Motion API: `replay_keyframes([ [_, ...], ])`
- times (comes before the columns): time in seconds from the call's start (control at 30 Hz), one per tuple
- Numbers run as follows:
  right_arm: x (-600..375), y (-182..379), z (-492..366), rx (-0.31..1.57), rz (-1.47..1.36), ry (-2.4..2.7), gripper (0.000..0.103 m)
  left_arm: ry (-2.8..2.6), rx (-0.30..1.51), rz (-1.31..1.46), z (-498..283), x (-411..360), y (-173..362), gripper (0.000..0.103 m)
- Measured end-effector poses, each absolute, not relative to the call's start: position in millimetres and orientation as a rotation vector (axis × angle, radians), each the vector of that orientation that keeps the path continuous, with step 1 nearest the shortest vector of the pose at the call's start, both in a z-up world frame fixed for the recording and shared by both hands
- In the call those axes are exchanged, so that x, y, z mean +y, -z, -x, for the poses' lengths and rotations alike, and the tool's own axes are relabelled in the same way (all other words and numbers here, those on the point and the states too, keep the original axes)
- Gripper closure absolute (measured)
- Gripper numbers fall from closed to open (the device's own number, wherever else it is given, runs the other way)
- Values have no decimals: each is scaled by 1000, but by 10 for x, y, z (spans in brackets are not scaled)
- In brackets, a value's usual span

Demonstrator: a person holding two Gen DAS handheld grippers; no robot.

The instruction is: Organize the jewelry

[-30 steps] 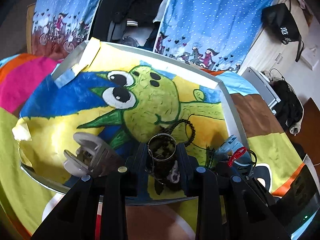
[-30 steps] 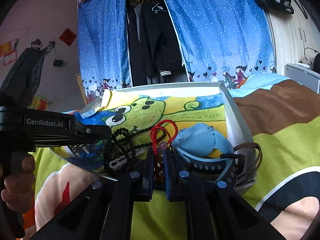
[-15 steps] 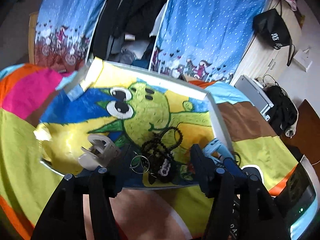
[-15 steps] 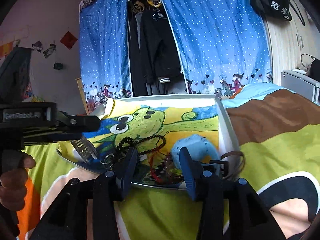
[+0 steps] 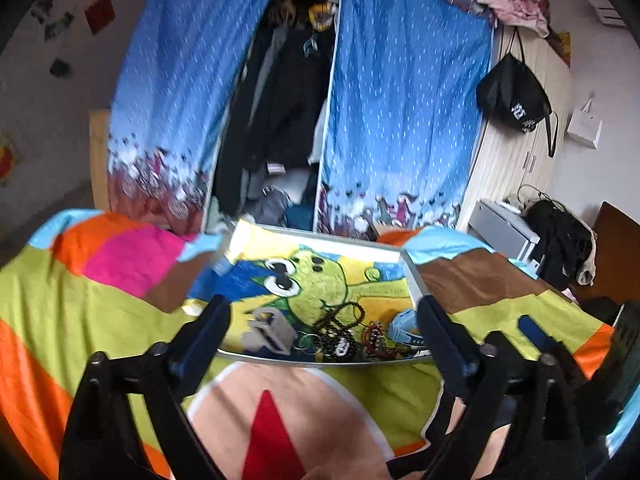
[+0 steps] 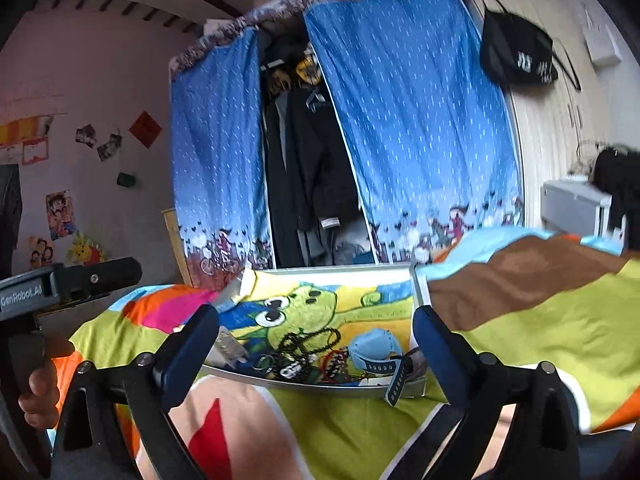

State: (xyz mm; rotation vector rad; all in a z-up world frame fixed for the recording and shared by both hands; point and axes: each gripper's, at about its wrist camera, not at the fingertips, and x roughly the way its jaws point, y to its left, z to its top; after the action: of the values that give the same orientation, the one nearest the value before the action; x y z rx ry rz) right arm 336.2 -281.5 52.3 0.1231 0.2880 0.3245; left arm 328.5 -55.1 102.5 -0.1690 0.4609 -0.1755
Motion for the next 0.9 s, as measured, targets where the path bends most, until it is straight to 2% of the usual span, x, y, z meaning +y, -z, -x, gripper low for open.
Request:
replay_keyframes([
  [0.37, -2769, -747, -2292, 191, -97, -276, 0, 125, 361, 130, -2254, -352, -1087, 5],
  [0.9, -2580, -490, -1003, 116, -115, -214, 0, 71, 341, 94, -925, -93, -716, 5],
])
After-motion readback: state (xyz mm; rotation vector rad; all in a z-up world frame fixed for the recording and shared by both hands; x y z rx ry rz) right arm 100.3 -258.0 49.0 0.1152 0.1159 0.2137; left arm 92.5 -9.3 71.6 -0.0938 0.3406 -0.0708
